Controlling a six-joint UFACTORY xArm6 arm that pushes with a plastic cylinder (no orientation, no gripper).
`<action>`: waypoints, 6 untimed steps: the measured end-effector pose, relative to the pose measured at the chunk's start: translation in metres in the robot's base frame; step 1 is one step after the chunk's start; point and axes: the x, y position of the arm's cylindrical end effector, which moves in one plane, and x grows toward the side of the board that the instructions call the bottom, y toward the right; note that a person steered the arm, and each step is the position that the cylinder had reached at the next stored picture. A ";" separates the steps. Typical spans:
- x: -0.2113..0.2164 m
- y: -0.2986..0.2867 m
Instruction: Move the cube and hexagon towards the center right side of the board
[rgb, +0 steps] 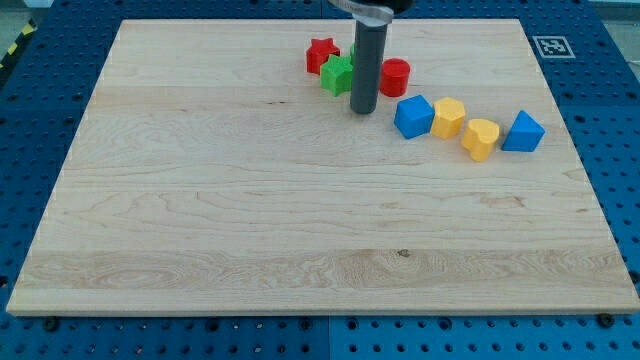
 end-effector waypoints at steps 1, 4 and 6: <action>0.016 0.010; 0.014 0.111; 0.006 0.073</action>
